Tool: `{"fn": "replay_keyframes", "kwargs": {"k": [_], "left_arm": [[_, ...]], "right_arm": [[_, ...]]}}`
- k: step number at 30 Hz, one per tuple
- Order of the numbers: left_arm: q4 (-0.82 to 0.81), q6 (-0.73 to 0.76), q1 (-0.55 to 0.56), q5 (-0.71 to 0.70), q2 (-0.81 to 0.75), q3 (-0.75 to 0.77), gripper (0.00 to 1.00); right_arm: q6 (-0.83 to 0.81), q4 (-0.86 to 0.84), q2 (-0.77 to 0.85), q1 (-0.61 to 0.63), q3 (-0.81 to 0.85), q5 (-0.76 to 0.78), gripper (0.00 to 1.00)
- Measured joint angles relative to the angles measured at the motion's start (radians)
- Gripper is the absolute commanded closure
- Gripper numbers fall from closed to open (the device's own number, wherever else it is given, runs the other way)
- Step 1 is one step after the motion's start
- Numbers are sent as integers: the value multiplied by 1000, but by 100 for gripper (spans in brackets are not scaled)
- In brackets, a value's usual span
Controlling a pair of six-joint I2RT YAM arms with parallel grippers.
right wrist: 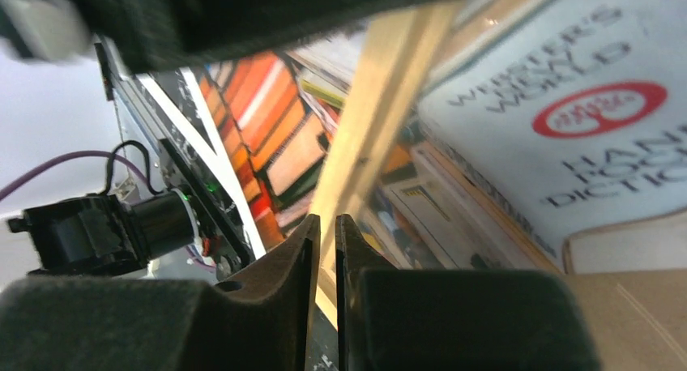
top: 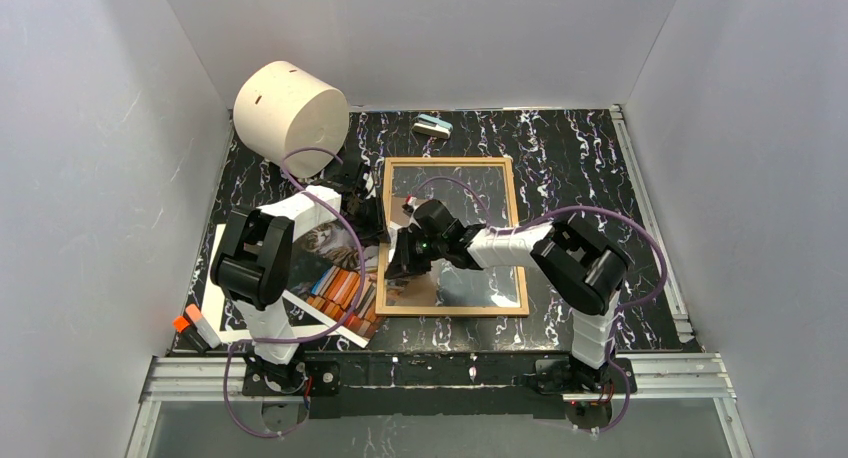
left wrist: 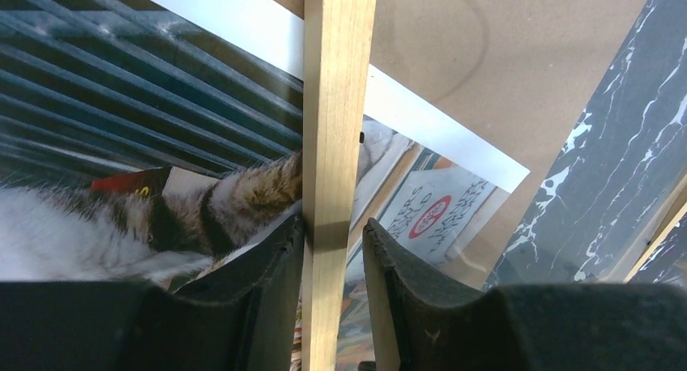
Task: Put the photo into the frame
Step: Adjust the photo frame item on the photo frame, then move the photo frame to the center of the board.
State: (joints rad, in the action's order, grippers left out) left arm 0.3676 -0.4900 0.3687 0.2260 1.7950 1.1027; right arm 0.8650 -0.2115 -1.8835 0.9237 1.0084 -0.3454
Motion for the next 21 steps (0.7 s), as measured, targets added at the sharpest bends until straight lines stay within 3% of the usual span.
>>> {"fn": "replay_keyframes", "kwargs": {"k": [9,14,21], "left_arm": [[15,0,0,3,-6,3,58],[41,7,0,7,-5,14,58],[47,12,0,63,15,31,59]], "right_arm": [[-9,38,54,-3,55,74,66],[-32,127,237,-53,-21,196,61],[-35,300,505,-258,-76,398,53]]}}
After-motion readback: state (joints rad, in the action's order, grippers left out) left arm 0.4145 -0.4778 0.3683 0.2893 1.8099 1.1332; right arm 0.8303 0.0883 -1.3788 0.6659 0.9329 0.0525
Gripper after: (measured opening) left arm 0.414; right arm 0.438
